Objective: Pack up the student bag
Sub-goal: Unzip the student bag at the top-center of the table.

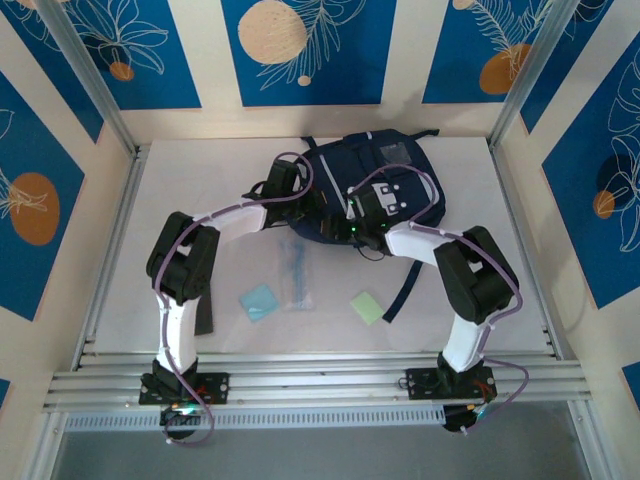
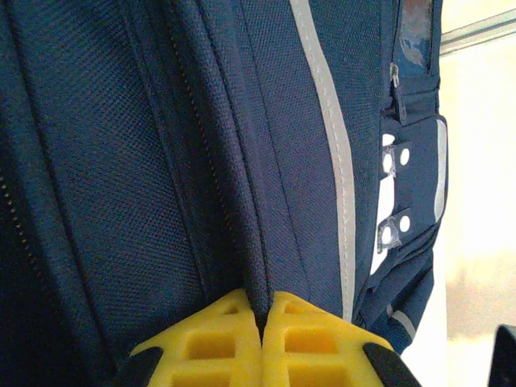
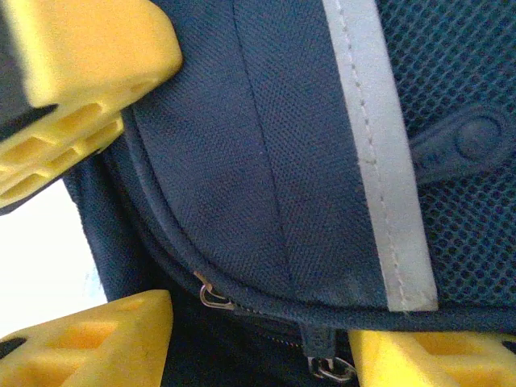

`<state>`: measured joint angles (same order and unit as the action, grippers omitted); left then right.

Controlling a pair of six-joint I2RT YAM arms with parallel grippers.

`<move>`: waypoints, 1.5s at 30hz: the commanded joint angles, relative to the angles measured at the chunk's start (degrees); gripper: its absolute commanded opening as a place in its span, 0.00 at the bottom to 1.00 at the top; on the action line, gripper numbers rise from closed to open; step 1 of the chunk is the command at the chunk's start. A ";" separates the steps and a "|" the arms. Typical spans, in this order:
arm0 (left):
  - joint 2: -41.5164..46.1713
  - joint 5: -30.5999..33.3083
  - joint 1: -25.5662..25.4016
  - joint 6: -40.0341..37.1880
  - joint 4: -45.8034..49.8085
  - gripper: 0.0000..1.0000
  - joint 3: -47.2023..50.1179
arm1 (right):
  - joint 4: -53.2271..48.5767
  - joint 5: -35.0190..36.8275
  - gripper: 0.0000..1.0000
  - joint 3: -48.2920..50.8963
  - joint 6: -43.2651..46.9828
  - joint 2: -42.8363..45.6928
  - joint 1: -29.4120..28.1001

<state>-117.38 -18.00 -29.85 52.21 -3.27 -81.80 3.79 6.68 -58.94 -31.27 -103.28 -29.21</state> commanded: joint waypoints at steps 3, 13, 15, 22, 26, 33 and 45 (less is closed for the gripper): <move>2.90 -5.58 -2.17 0.67 -2.10 0.00 -2.14 | 11.94 -16.33 0.56 1.10 -3.11 -3.01 2.67; -0.37 -4.09 -2.13 0.54 -2.62 0.00 -4.00 | 34.71 -57.65 0.47 0.58 -17.88 -7.26 7.39; -0.33 -3.39 -2.06 0.07 -2.23 0.00 -4.57 | 33.03 -59.92 0.47 -0.87 -17.28 -8.34 6.35; 0.20 -1.74 -1.66 -2.08 -0.20 0.00 -5.91 | 19.60 -52.70 0.47 0.06 -8.81 -3.15 6.11; 1.54 -0.42 -1.36 -4.16 1.52 0.00 -5.02 | 8.72 -43.84 0.47 0.96 -4.46 2.42 7.97; 5.50 1.41 -1.09 -11.60 6.93 0.22 -3.89 | -4.53 -29.41 0.47 4.05 -2.63 9.29 10.34; 11.37 0.36 -5.52 -29.40 23.58 0.57 -1.73 | -10.30 -13.64 0.62 12.41 -18.47 14.94 12.32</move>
<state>-107.20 -16.51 -32.69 29.78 13.41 -84.75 -4.86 -11.16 -47.79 -44.21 -89.78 -16.99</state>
